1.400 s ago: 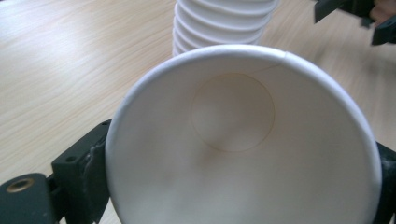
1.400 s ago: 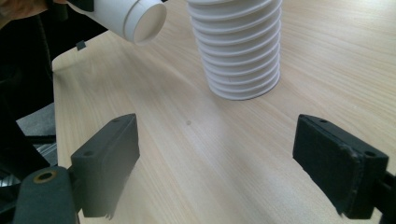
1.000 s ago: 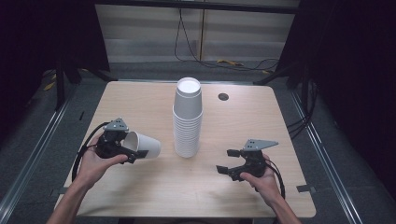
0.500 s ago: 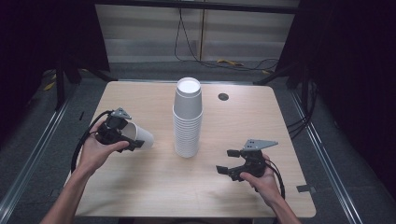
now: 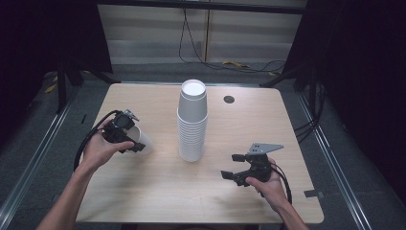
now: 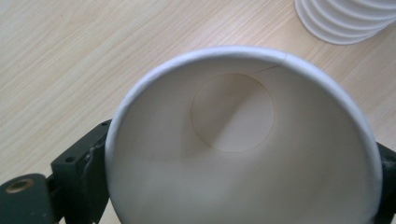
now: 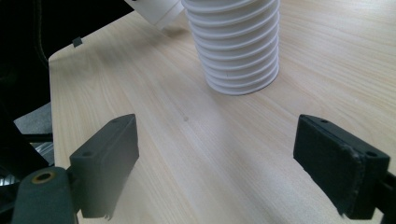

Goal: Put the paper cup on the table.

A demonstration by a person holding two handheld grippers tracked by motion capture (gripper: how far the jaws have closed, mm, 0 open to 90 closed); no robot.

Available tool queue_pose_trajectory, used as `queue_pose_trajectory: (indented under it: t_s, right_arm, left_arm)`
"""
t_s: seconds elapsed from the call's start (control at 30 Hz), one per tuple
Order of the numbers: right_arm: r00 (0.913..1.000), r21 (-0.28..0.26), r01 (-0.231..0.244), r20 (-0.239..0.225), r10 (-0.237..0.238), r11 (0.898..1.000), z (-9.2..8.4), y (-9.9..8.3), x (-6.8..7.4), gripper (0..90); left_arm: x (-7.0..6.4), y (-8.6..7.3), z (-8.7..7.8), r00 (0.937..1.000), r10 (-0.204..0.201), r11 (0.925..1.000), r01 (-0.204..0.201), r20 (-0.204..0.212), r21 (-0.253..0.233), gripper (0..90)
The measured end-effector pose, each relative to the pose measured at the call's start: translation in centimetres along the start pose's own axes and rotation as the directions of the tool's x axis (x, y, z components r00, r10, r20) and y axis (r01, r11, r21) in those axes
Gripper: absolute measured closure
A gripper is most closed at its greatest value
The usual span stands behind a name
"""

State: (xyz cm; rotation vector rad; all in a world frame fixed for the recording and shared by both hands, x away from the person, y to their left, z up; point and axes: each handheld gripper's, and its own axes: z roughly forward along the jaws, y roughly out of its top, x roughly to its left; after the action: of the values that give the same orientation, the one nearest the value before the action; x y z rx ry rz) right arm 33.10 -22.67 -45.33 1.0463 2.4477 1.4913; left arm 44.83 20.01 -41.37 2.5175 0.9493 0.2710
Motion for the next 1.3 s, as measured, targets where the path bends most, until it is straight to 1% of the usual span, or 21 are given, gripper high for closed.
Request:
queue_pose_trajectory:
  t_s: [0.07, 0.13, 0.2, 0.27, 0.3, 0.37, 0.5, 0.53, 0.6, 0.63, 0.67, 0.77, 0.83, 0.9, 0.97, 1.0, 1.03, 1.1, 1.2, 1.23, 1.3]
  right_arm:
    - [1.0000, -0.002, -0.002, 0.002, 0.002, 1.000, 0.0, 0.0, 0.0, 14.1]
    - [1.0000, -0.001, -0.001, 0.003, 0.001, 1.000, 0.0, 0.0, 0.0, 14.1]
    - [1.0000, -0.002, -0.003, 0.003, 0.003, 1.000, -0.1, 0.0, 0.0, 14.1]
    - [1.0000, -0.002, -0.004, 0.002, 0.004, 1.000, -0.1, 0.0, -0.1, 14.1]
    - [1.0000, -0.002, -0.002, 0.003, 0.002, 1.000, -0.1, 0.0, -0.1, 14.1]
    - [1.0000, -0.004, -0.006, 0.001, 0.006, 1.000, -0.1, 0.0, -0.1, 14.0]
    - [1.0000, -0.003, -0.004, 0.001, 0.004, 1.000, -0.1, 0.0, -0.1, 14.0]
    - [1.0000, -0.003, -0.005, 0.001, 0.005, 1.000, -0.1, 0.0, -0.1, 14.0]
    - [1.0000, -0.005, -0.004, 0.001, 0.004, 1.000, -0.1, 0.0, -0.1, 14.0]
    - [1.0000, -0.004, -0.003, 0.001, 0.003, 1.000, -0.1, 0.0, -0.1, 14.0]
    - [1.0000, -0.003, -0.005, 0.001, 0.005, 1.000, -0.1, 0.0, -0.1, 14.0]
    - [1.0000, 0.003, -0.006, 0.000, 0.006, 1.000, 0.0, -0.1, -0.1, 14.0]
    - [1.0000, 0.004, -0.004, 0.000, 0.004, 1.000, 0.1, -0.1, -0.1, 14.0]
    - [1.0000, 0.005, -0.004, 0.000, 0.004, 1.000, 0.1, -0.1, -0.1, 14.0]
    - [1.0000, 0.002, -0.003, 0.000, 0.003, 1.000, 0.1, -0.1, -0.1, 14.0]
    - [1.0000, 0.002, -0.004, 0.000, 0.004, 1.000, 0.1, -0.1, -0.1, 14.0]
    - [1.0000, 0.003, -0.006, 0.002, 0.006, 1.000, 0.0, -0.1, -0.1, 14.0]
    - [1.0000, 0.003, -0.005, 0.002, 0.005, 1.000, 0.0, -0.1, -0.1, 14.0]
    - [1.0000, 0.003, -0.004, 0.001, 0.004, 1.000, 0.0, -0.1, -0.1, 14.0]
    - [1.0000, 0.003, -0.004, 0.001, 0.004, 1.000, 0.0, -0.1, -0.1, 14.0]
    - [1.0000, 0.003, -0.006, 0.002, 0.006, 1.000, 0.0, -0.1, -0.1, 14.0]
  left_arm:
    - [-0.1, 0.2, 0.4, 1.0000, 0.008, 0.9997, -0.007, -0.004, 0.024, 7.5]
    - [-0.1, 0.3, 1.0, 0.9999, 0.004, 0.9992, -0.004, 0.010, 0.040, 7.3]
    - [-0.1, 0.4, 1.4, 0.9999, 0.013, 0.9987, -0.013, 0.006, 0.050, 7.2]
    - [-0.2, 0.5, 1.7, 0.9998, 0.014, 0.9983, -0.015, 0.017, 0.057, 7.1]
    - [-0.2, 0.5, 1.8, 0.9997, 0.019, 0.9984, -0.019, 0.015, 0.053, 6.9]
    - [-0.3, 0.6, 2.0, 0.9998, 0.014, 0.9988, -0.015, 0.013, 0.047, 6.4]
    - [-0.3, 0.8, 2.1, 0.9997, 0.025, 0.9987, -0.025, 0.007, 0.045, 5.7]
    - [-0.3, 0.7, 2.2, 0.9999, 0.014, 0.9992, -0.015, 0.005, 0.038, 5.5]
    - [-0.3, 0.6, 2.5, 0.9996, 0.022, 0.9990, -0.022, -0.015, 0.040, 4.4]
    - [-0.2, 0.6, 2.8, 0.9994, 0.018, 0.9990, -0.017, -0.029, 0.041, 3.5]
    - [-0.2, 0.5, 2.9, 0.9992, 0.018, 0.9991, -0.017, -0.035, 0.039, 2.8]
    - [0.1, 0.1, 3.3, 0.9998, 0.001, 1.0000, -0.001, -0.018, 0.005, 3.9]
    - [0.2, 0.0, 3.5, 0.9999, 0.004, 1.0000, -0.004, -0.011, 0.007, 5.5]
    - [0.2, -0.1, 3.6, 0.9999, -0.005, 1.0000, 0.005, -0.010, 0.001, 7.1]
    - [0.3, -0.3, 3.8, 1.0000, 0.005, 1.0000, -0.005, -0.005, -0.006, 8.8]
    - [0.2, -0.3, 3.9, 1.0000, 0.001, 1.0000, -0.001, -0.002, -0.005, 10.0]
    - [0.3, -0.4, 3.9, 1.0000, -0.002, 1.0000, 0.002, 0.003, -0.009, 13.6]
    - [0.3, -0.6, 3.9, 0.9999, -0.011, 0.9997, 0.011, 0.008, -0.021, 13.2]
    - [0.4, -0.8, 3.9, 1.0000, -0.005, 0.9994, 0.006, 0.007, -0.033, 13.3]
    - [0.4, -0.9, 3.9, 1.0000, -0.003, 0.9993, 0.003, 0.000, -0.036, 13.3]
    - [0.4, -1.1, 4.0, 0.9999, -0.014, 0.9985, 0.015, 0.004, -0.052, 13.4]
